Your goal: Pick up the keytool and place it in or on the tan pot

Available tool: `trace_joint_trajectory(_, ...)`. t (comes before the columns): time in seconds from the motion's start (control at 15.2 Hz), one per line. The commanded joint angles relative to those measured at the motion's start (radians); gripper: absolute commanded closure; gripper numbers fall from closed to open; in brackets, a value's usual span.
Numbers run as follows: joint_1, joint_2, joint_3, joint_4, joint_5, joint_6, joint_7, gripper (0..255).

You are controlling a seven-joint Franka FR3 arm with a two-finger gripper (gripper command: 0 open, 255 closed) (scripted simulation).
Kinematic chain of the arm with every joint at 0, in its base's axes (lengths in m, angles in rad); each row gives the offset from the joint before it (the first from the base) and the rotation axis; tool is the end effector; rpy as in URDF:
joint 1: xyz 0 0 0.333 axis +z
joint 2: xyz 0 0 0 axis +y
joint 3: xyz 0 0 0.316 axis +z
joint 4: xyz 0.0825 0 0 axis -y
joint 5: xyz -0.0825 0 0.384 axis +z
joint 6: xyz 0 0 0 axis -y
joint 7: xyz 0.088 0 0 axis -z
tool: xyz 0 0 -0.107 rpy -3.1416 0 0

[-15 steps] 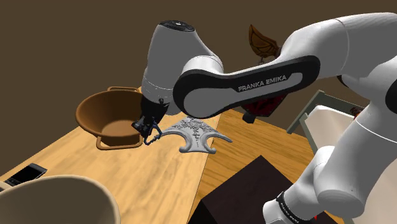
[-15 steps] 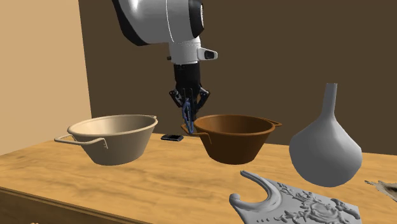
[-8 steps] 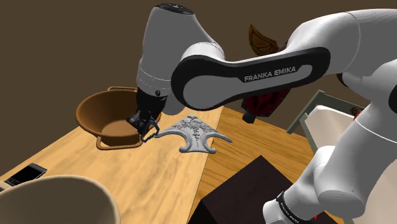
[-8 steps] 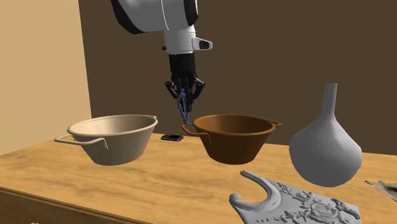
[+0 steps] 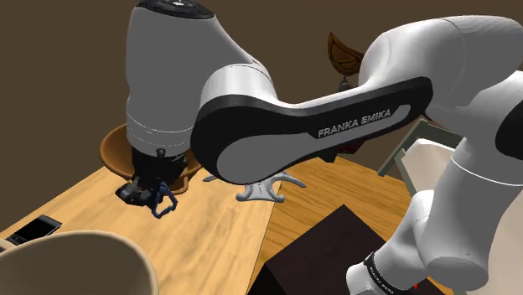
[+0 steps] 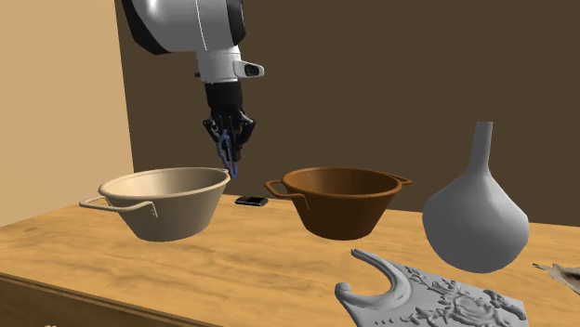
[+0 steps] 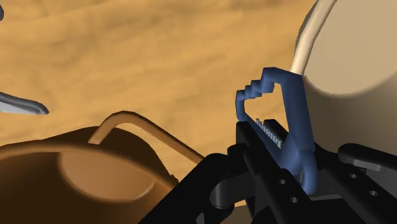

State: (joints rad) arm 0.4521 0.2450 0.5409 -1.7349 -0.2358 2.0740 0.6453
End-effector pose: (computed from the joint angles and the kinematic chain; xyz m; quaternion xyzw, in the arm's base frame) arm 0.3781 0.5120 0.4646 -0.9742 -0.2110 -0.0779 0.0178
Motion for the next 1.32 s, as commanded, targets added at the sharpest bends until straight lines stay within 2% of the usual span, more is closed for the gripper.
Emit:
trace_joint_trajectory(0.0, 0.043, 0.048, 0.008, 0.063, -0.033, -0.028, 0.053, 255)
trace_joint_trajectory(0.53, 0.25, 0.27, 0.007, 0.365, -0.156, -0.155, 0.222, 255)
trace_joint_trajectory(0.92, 0.45, 0.492, -0.023, 0.727, -0.233, -0.305, 0.285, 255)
trace_joint_trajectory(1.25, 0.433, 0.488, -0.025, 0.65, -0.236, -0.238, 0.301, 255)
